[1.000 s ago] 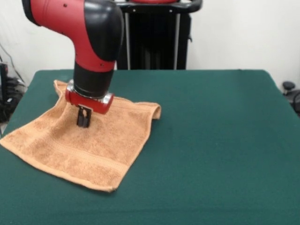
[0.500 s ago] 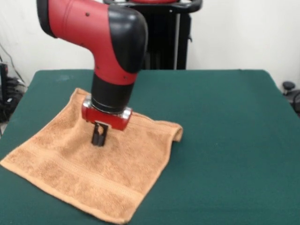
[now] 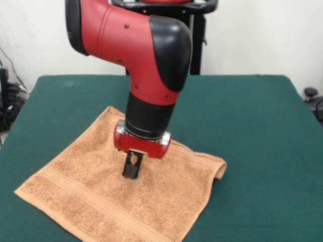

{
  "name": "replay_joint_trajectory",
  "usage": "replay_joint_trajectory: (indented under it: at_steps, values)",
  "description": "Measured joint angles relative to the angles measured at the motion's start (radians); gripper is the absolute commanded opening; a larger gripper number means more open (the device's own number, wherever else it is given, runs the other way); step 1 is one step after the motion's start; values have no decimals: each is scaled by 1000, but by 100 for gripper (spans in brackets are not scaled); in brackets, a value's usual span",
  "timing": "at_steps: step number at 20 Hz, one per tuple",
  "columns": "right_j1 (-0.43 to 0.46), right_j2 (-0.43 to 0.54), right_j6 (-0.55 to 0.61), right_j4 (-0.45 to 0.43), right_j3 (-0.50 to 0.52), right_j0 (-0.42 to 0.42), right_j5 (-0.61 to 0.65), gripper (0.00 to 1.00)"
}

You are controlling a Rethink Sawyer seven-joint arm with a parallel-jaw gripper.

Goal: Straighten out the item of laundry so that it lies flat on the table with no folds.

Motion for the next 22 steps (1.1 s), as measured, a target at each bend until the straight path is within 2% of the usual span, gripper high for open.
replay_joint_trajectory:
  at_steps: [5,10,14,17,22]
  values:
    - [1,2,0,18,1,1,0,0]
    - [-31,30,0,19,44,-29,-13,0]
    - [-81,63,0,19,110,-77,-30,0]
    - [-144,87,0,-2,185,-149,-37,0]
    - [-211,99,0,-51,257,-249,-39,0]
